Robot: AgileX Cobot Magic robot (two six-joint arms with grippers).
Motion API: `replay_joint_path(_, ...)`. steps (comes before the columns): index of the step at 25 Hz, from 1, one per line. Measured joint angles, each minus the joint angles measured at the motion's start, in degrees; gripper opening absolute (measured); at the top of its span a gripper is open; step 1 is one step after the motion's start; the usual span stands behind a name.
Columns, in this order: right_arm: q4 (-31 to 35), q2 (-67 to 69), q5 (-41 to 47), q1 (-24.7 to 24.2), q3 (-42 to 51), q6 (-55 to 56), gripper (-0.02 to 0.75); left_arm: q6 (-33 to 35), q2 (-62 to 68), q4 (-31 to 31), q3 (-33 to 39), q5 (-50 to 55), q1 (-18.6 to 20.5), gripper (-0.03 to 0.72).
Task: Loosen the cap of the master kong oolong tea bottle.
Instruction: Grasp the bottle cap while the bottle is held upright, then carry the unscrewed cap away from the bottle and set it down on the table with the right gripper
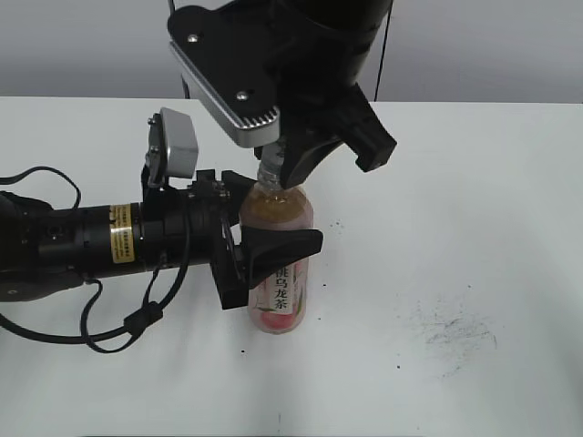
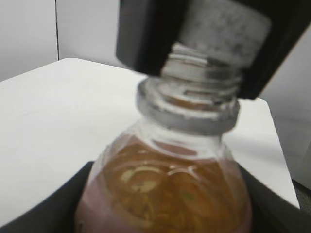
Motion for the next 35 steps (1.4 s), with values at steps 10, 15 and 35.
replay_joint_path(10,-1.76,-2.26,-0.85,0.0,-0.23,6.13,0.269,0.12,0.0,0.16,0.0,0.0,0.0,0.448)
replay_joint_path(15,-9.62,-2.31,-0.97,-0.07,-0.22,22.9,0.269,0.12,0.0,0.23,0.0,-0.05,0.0,0.448)
replay_joint_path(35,-11.51,-2.34,-2.09,-16.09,25.69,72.49,0.269,0.18,0.0,0.24,0.0,-0.12,0.0,0.448)
